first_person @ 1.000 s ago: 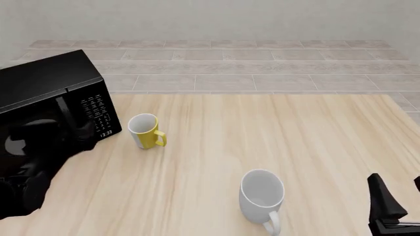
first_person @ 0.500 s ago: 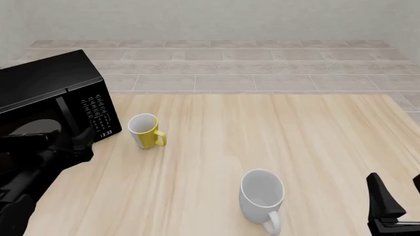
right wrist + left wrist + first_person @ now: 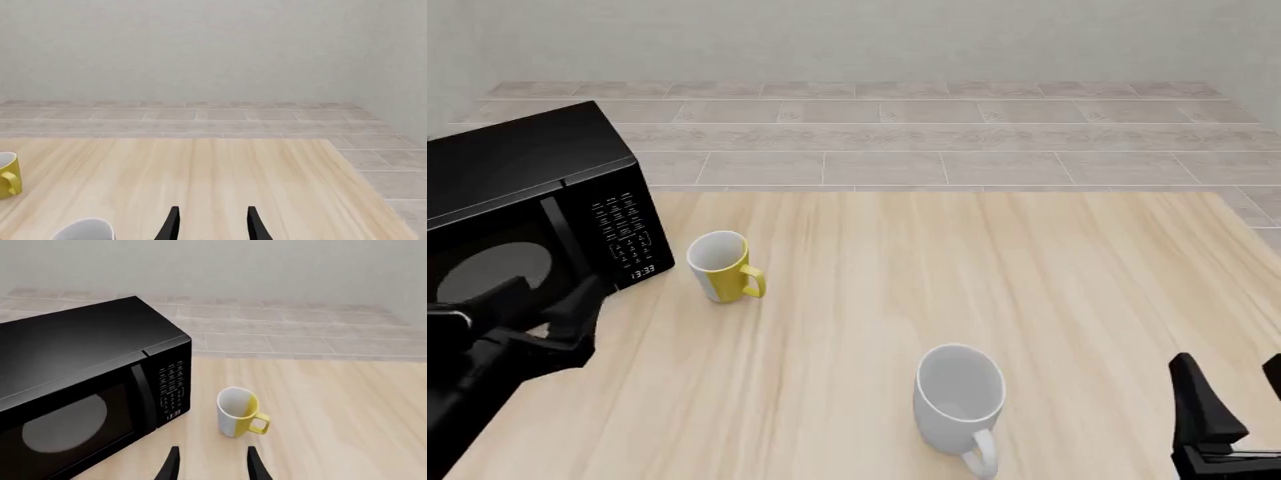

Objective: Close the microwave.

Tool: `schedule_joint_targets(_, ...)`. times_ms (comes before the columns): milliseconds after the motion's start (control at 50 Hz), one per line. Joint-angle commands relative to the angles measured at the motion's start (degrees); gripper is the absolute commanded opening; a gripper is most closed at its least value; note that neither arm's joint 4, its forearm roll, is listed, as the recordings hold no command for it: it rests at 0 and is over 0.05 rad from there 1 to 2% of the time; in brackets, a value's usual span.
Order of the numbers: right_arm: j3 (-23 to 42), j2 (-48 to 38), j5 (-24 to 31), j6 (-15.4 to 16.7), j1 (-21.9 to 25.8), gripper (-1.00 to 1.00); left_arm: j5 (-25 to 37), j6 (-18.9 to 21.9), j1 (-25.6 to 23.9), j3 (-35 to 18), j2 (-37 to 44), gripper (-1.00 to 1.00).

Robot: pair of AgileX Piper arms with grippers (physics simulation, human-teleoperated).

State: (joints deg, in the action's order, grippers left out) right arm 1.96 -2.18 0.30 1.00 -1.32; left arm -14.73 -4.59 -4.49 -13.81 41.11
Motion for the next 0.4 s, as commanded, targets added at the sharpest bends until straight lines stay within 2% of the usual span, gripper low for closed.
schedule_joint_targets(20,-0.30,-0.31,-0.41,-0.07,0.06,1.00,7.64,0.24,-1.15,-0.18,-9.07,1.00)
schedule_joint_targets(260,-0.79,-1.47,-1.80,-0.04,0.15,1.00,20.11,0.49,-4.24,-1.81,-23.42,1.00)
schedule_joint_targets(320,-1.25,-2.61,-3.08,-0.04,0.00,1.00,27.16,1.00,-6.96,-3.65,-30.45,1.00)
schedule_joint_targets(360,-1.39,-3.29,-3.81,-0.03,-0.01,1.00,29.08,1.26,-8.12,-1.57,-35.29,1.00)
schedule_joint_targets(380,-1.39,-3.34,-3.87,-0.03,-0.01,1.00,29.08,1.26,-8.12,-1.57,-35.29,1.00)
schedule_joint_targets(400,-1.33,-3.60,-4.08,0.09,0.13,1.00,32.03,1.36,-8.34,-2.64,-38.06,1.00)
